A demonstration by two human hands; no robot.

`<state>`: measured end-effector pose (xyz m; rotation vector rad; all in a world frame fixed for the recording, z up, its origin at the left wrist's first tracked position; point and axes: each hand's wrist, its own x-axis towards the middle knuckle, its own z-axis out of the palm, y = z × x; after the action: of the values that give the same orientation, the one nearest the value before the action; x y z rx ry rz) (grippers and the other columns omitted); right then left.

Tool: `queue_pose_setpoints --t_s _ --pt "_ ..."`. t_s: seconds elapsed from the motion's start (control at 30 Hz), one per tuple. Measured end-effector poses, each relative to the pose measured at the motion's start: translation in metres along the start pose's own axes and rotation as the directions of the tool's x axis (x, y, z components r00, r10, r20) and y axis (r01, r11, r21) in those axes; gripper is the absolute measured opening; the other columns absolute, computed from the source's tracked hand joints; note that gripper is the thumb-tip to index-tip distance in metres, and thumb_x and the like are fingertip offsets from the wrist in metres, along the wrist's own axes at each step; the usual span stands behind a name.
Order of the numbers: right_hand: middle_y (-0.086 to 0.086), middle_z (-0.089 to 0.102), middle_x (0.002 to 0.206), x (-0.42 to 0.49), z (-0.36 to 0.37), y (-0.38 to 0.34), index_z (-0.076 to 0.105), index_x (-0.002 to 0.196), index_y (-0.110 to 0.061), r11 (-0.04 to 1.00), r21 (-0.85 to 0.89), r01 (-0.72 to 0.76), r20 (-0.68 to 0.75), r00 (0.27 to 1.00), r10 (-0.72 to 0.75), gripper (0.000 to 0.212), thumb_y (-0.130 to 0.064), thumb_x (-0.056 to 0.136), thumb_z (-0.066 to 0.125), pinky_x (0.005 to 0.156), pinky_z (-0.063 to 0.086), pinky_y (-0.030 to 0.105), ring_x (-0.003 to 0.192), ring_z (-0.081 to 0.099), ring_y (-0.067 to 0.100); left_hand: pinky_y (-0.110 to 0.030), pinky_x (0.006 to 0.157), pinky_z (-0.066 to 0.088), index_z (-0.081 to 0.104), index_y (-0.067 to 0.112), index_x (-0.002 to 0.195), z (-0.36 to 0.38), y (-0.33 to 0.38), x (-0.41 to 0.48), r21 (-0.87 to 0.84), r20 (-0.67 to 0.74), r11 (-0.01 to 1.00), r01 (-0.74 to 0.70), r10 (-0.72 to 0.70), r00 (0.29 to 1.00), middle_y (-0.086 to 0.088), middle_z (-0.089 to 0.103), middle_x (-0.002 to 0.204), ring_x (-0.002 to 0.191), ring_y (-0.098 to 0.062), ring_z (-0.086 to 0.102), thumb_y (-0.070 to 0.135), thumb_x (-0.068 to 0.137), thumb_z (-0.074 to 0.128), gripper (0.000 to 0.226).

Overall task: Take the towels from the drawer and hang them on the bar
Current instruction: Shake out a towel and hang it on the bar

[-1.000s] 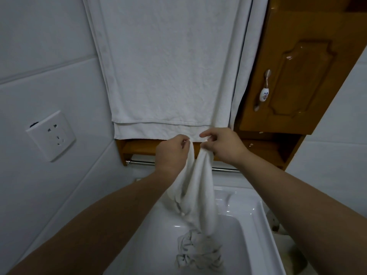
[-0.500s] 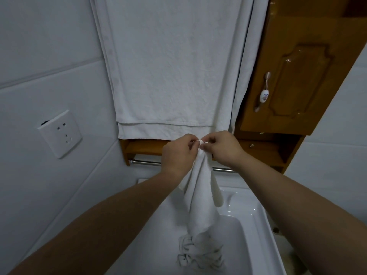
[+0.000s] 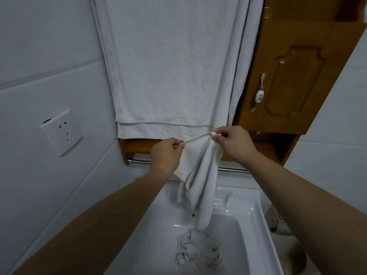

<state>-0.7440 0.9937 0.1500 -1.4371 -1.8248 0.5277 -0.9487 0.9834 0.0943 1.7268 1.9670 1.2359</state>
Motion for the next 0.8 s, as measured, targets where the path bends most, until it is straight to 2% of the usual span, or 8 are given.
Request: queue_pose_setpoints --t_s 0.17,0.3,0.43,0.57,0.63,0.7,0.77,0.8 --pt "-0.002 0.069 0.103 0.000 -0.011 0.013 0.074 0.110 -0.014 0.999 -0.026 -0.030 -0.031 0.999 0.029 0.020 -0.023 0.097 0.061 0.088 0.051 0.034 0.100 0.062 0.016 -0.013 0.058 0.034 0.074 0.023 0.092 -0.005 -0.011 -0.003 0.024 0.005 1.000 0.010 -0.010 1.000 0.017 0.060 0.074 0.080 -0.008 0.059 0.031 0.091 0.067 0.011" --pt "0.000 0.070 0.104 -0.001 -0.012 0.021 0.073 0.110 -0.015 0.991 -0.119 -0.069 -0.051 0.997 0.063 0.020 -0.025 0.098 0.061 0.080 0.046 0.028 0.096 0.062 0.015 -0.013 0.057 0.033 0.076 0.022 0.095 -0.005 -0.013 -0.008 0.042 0.002 0.999 0.020 -0.020 1.000 0.012 0.065 0.078 0.075 -0.004 0.055 0.033 0.092 0.067 0.014" --pt "0.006 0.070 0.111 -0.007 -0.001 0.020 0.066 0.125 -0.018 0.953 -0.295 -0.068 -0.038 0.998 0.059 0.028 -0.019 0.098 0.059 0.080 0.048 0.026 0.099 0.065 0.021 -0.020 0.071 0.041 0.077 0.022 0.096 -0.005 -0.005 -0.008 0.002 0.023 1.000 0.016 -0.016 1.000 0.008 0.073 0.089 0.083 -0.007 0.060 0.036 0.091 0.066 0.018" --pt "0.003 0.069 0.105 -0.017 0.011 0.007 0.058 0.134 -0.023 0.973 -0.230 -0.004 0.014 1.000 0.007 0.036 -0.019 0.098 0.060 0.083 0.054 0.029 0.094 0.064 0.017 -0.025 0.071 0.048 0.078 0.023 0.091 -0.004 0.008 -0.007 -0.055 0.082 0.992 0.112 -0.108 0.991 0.008 0.072 0.081 0.078 -0.008 0.063 0.037 0.092 0.065 0.019" --pt "-0.004 0.066 0.099 -0.021 0.017 -0.001 0.060 0.132 -0.025 0.979 -0.198 0.041 0.034 0.999 -0.035 0.034 -0.020 0.098 0.061 0.083 0.052 0.028 0.092 0.061 0.013 -0.030 0.072 0.055 0.077 0.023 0.081 -0.002 0.013 -0.006 -0.195 0.151 0.951 0.238 -0.211 0.966 0.002 0.073 0.079 0.076 -0.013 0.066 0.035 0.090 0.069 0.017" --pt "-0.010 0.061 0.090 -0.025 0.022 -0.007 0.062 0.126 -0.026 0.989 -0.140 0.053 0.027 0.998 -0.049 0.032 -0.020 0.095 0.065 0.082 0.048 0.025 0.088 0.058 0.009 -0.031 0.072 0.055 0.074 0.022 0.075 0.000 0.019 -0.005 -0.322 0.245 0.876 0.359 -0.289 0.925 -0.002 0.073 0.083 0.079 -0.019 0.067 0.033 0.087 0.072 0.017" --pt "-0.008 0.061 0.085 -0.026 0.026 -0.011 0.064 0.118 -0.026 0.998 -0.063 0.028 0.012 1.000 -0.027 0.027 -0.021 0.092 0.069 0.076 0.050 0.023 0.084 0.059 0.007 -0.027 0.068 0.051 0.074 0.020 0.076 0.002 0.026 -0.006 -0.370 0.299 0.842 0.392 -0.291 0.909 0.000 0.071 0.083 0.078 -0.017 0.064 0.032 0.087 0.074 0.016" --pt "-0.006 0.062 0.084 -0.025 0.027 -0.013 0.064 0.112 -0.026 1.000 -0.021 0.000 0.008 1.000 0.000 0.023 -0.021 0.091 0.071 0.067 0.050 0.019 0.081 0.059 0.007 -0.026 0.065 0.048 0.075 0.019 0.077 0.004 0.029 -0.007 -0.386 0.312 0.835 0.391 -0.281 0.908 0.001 0.070 0.081 0.073 -0.015 0.062 0.031 0.087 0.074 0.016"
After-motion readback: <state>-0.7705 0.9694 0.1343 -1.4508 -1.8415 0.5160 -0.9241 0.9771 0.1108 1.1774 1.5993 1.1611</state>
